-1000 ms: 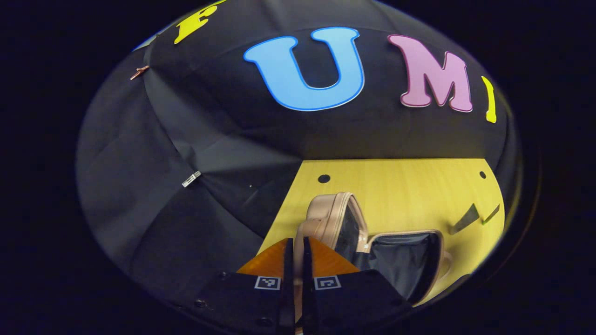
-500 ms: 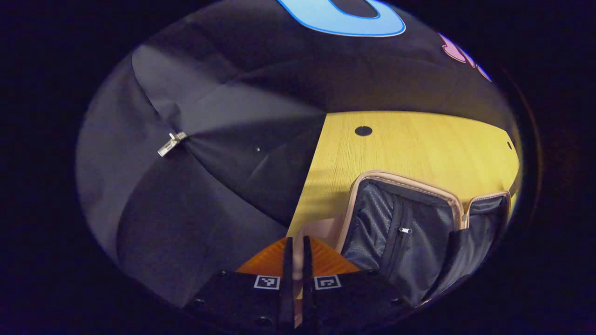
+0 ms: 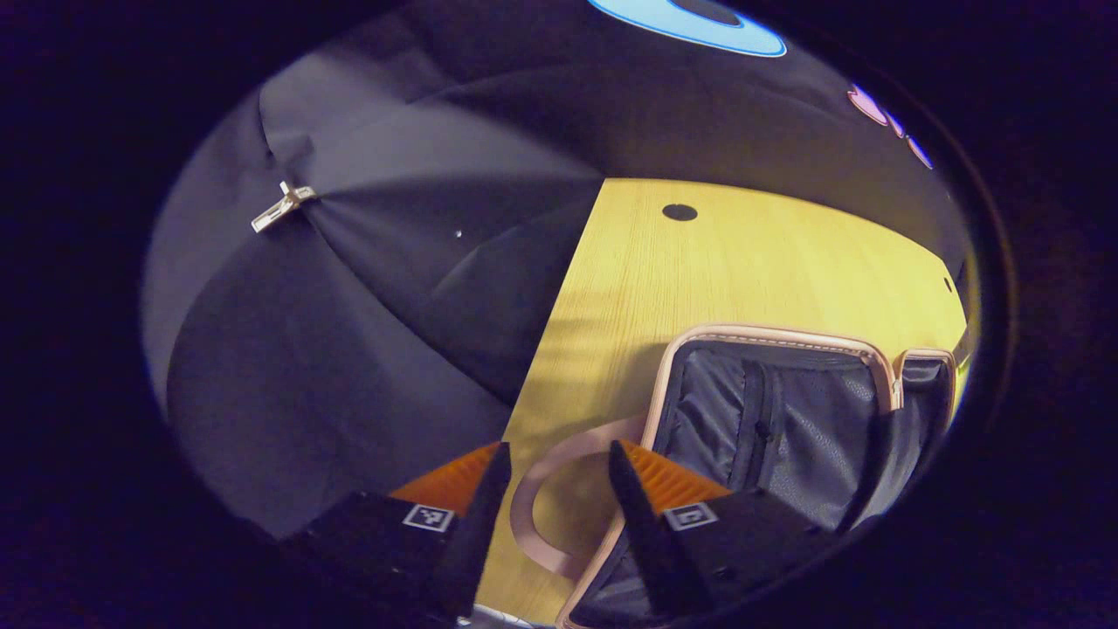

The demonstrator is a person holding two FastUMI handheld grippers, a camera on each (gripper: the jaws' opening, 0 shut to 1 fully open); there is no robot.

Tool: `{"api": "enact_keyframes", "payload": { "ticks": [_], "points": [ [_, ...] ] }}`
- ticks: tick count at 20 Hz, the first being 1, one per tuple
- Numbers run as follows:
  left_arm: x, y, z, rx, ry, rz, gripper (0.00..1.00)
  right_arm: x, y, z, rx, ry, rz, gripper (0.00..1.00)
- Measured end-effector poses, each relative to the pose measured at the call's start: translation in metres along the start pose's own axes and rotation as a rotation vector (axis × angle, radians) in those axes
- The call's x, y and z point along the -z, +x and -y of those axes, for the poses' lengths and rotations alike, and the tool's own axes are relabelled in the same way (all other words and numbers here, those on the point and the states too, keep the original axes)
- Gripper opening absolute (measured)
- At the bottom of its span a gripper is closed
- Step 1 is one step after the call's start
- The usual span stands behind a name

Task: First open the suitcase, pack the skin care products into it, and then close the suitcase.

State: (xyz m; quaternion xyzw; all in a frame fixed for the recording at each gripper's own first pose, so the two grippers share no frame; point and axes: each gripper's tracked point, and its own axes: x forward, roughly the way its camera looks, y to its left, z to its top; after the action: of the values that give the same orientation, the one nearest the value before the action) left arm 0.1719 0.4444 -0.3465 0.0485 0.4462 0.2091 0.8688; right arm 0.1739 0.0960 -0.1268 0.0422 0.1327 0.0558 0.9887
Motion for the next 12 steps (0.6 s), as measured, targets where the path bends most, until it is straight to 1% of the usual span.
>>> {"api": "enact_keyframes", "payload": {
  "ticks": [1, 2, 3, 4, 5, 6, 7, 8, 10, 11, 12],
  "points": [
    [-0.011, -0.005, 0.003, 0.002, 0.011, 0.045, 0.82, -0.001, 0.002, 0.002, 0.001, -0.007, 0.005, 0.97],
    [-0.025, -0.013, 0.008, 0.006, 0.017, 0.097, 0.86, -0.002, 0.002, 0.004, 0.001, -0.011, 0.01, 0.97],
    [-0.04, -0.024, 0.016, 0.018, 0.023, 0.151, 0.86, -0.004, 0.002, 0.007, 0.005, -0.013, 0.017, 0.97],
    [-0.056, -0.037, 0.026, 0.033, 0.033, 0.202, 0.89, -0.007, 0.004, 0.012, 0.008, -0.014, 0.023, 0.97],
    [-0.071, -0.053, 0.033, 0.039, 0.051, 0.253, 0.9, -0.008, 0.004, 0.015, 0.01, -0.013, 0.028, 0.97],
    [-0.09, -0.075, 0.045, 0.05, 0.074, 0.31, 0.95, -0.01, 0.006, 0.021, 0.013, -0.014, 0.029, 0.97],
    [-0.111, -0.098, 0.061, 0.073, 0.097, 0.367, 0.97, -0.01, 0.007, 0.025, 0.014, -0.016, 0.032, 0.97],
    [-0.129, -0.126, 0.08, 0.1, 0.114, 0.427, 0.97, -0.011, 0.007, 0.03, 0.015, -0.016, 0.034, 0.97],
    [-0.161, -0.172, 0.128, 0.178, 0.141, 0.525, 0.97, -0.015, 0.005, 0.037, 0.011, -0.011, 0.044, 0.97],
    [-0.174, -0.194, 0.153, 0.228, 0.141, 0.571, 0.97, -0.016, 0.003, 0.041, 0.009, -0.011, 0.051, 0.97],
    [-0.179, -0.219, 0.181, 0.293, 0.142, 0.6, 0.97, -0.018, 0.0, 0.045, 0.009, -0.014, 0.057, 0.97]
  ]
}}
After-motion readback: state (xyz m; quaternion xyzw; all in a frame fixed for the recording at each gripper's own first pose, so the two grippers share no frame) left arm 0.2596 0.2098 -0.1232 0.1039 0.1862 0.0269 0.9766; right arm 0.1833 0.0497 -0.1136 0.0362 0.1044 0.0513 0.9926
